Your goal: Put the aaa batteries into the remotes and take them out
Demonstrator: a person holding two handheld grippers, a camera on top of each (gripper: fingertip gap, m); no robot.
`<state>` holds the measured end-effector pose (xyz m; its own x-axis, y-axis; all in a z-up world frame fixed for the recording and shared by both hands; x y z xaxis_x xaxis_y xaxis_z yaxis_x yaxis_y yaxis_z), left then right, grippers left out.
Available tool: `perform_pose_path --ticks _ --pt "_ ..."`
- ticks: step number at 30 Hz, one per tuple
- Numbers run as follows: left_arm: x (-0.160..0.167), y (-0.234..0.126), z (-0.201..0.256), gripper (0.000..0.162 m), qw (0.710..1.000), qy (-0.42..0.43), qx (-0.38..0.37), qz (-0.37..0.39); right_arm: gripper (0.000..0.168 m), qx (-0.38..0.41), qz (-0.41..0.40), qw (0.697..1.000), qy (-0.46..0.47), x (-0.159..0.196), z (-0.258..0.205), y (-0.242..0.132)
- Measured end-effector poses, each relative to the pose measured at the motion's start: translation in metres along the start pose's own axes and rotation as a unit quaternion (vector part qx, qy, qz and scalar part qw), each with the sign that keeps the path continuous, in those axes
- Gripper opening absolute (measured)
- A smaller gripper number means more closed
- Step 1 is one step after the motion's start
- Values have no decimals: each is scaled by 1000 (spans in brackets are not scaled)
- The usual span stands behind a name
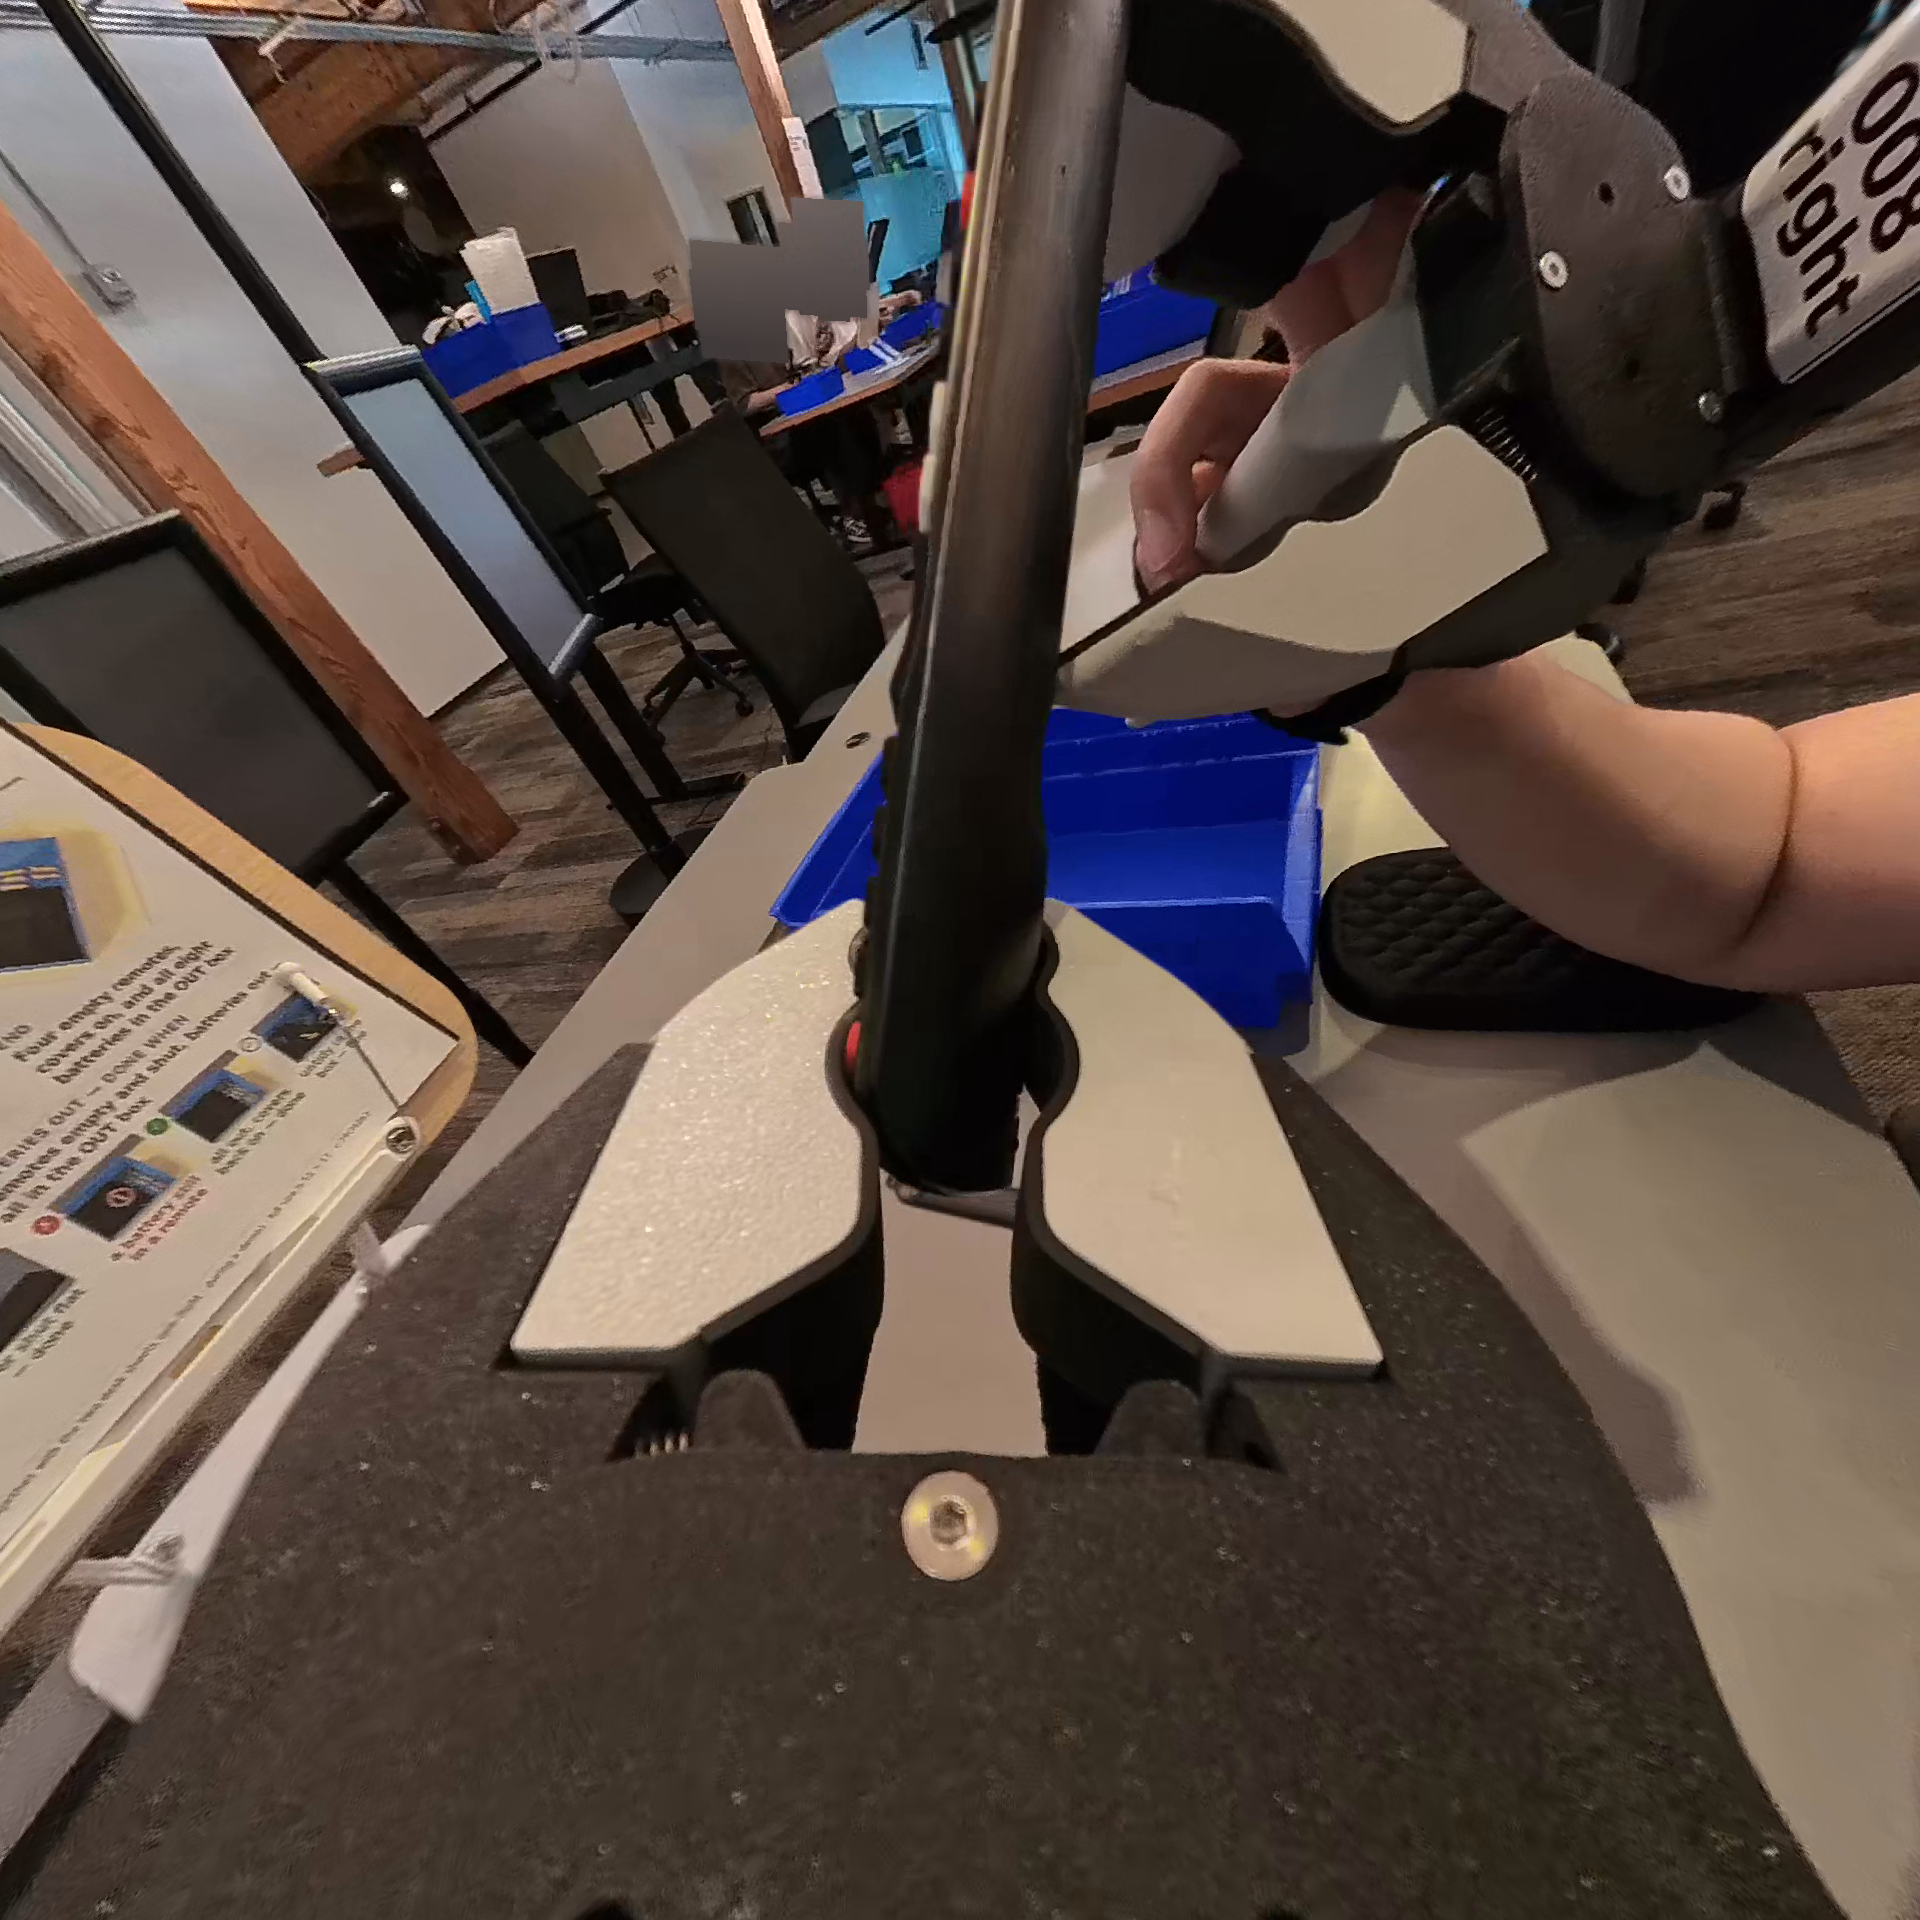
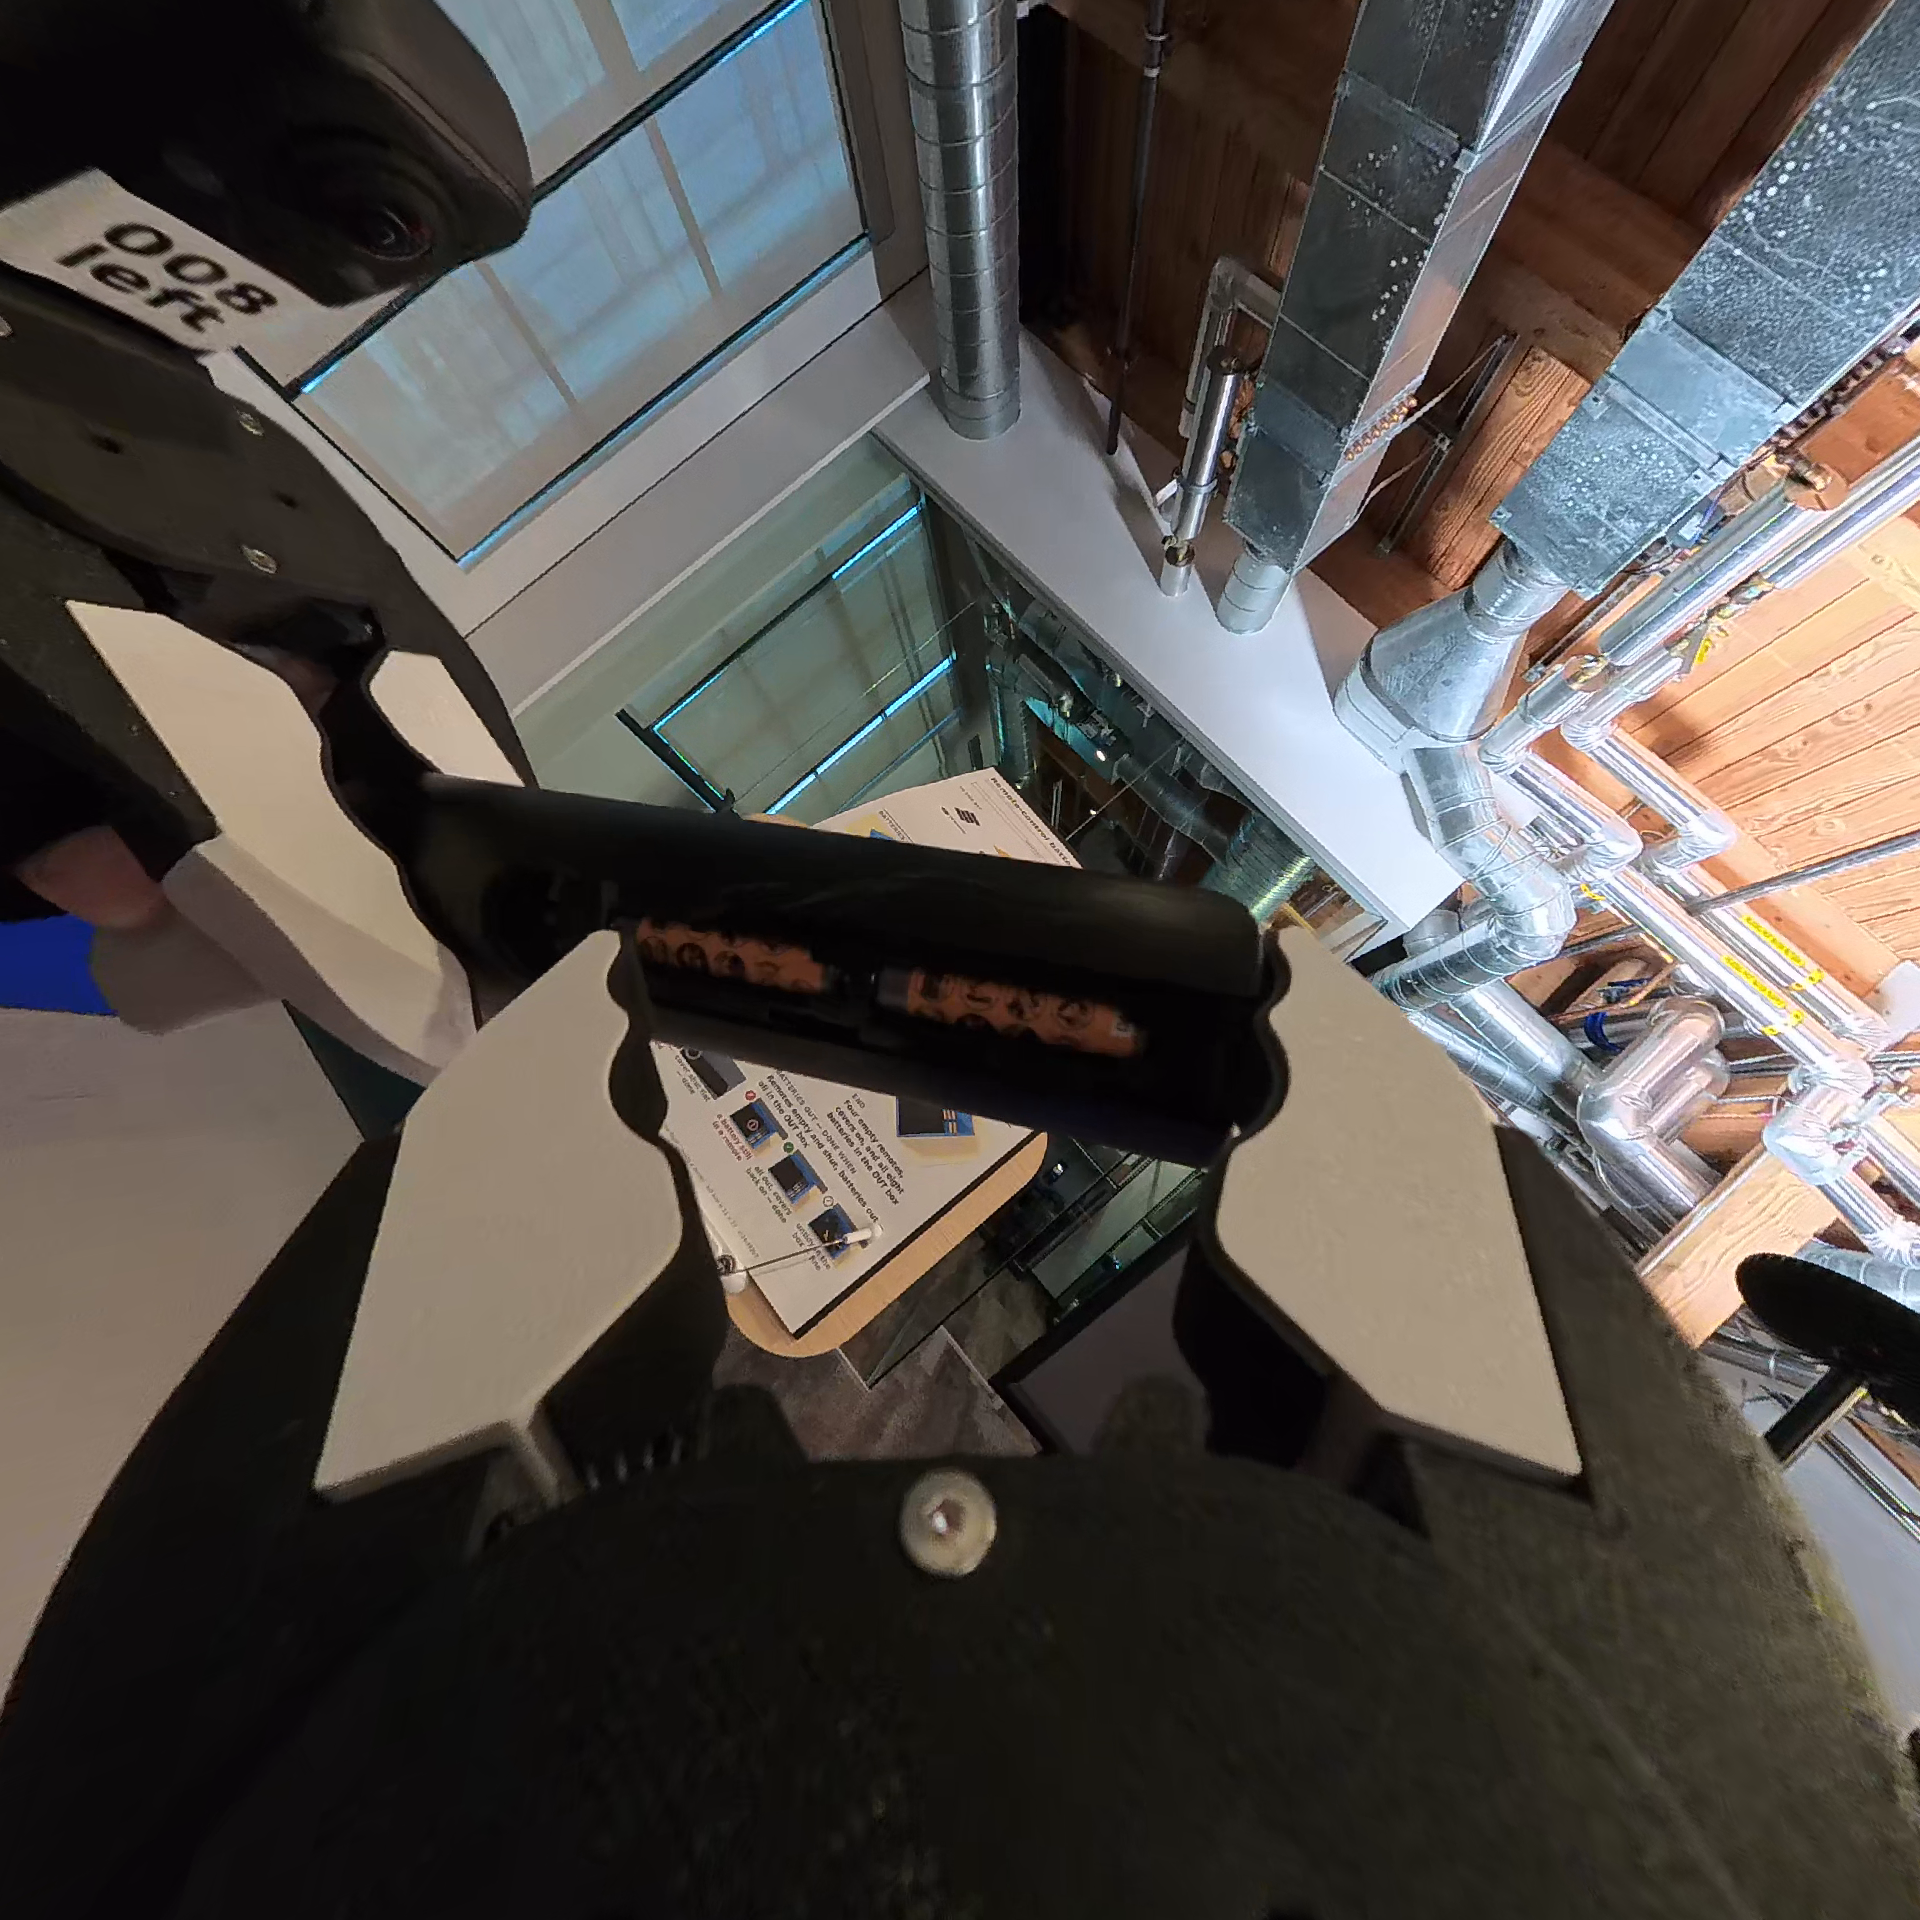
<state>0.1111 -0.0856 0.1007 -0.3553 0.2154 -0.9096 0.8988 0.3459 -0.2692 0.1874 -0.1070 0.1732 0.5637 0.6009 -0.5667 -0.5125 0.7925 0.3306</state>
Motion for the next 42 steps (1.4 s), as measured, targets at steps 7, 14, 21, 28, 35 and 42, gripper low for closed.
perform_pose_path --ticks 7,14,21,28,35,42 --pt "-1 -2 -5 24 998 -43 26 29 110 7 16 999 40 -2 14 -6" --pt "-1 -3 -4 24 999 28 -11 12 112 -20 55 997 52 -7 14 -10" --pt "2 1 -1 24 1000 11 3 -3 113 -19 20 999 -21 -1 -3 -1" --pt "7 1 0 24 997 -46 60 -17 109 -49 -7 998 -31 9 -4 2" --pt "11 1 -2 24 991 -94 94 -14 90 -98 -10 994 49 12 2 0" --pt "11 1 -1 24 992 -85 91 -16 65 -107 -13 991 81 14 12 -4"
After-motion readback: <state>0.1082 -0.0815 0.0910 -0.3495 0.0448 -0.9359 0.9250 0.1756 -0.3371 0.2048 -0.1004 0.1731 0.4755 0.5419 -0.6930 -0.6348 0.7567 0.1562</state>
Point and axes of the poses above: each gripper's, where its closed fingertips meet, y out along the fingers, x out of its underside, z = x × y across the jaws, the point moved 3 cm from there along -y, back along the fingers, and after that the axes turned 8 degrees about -z, right-handed, at the moved point
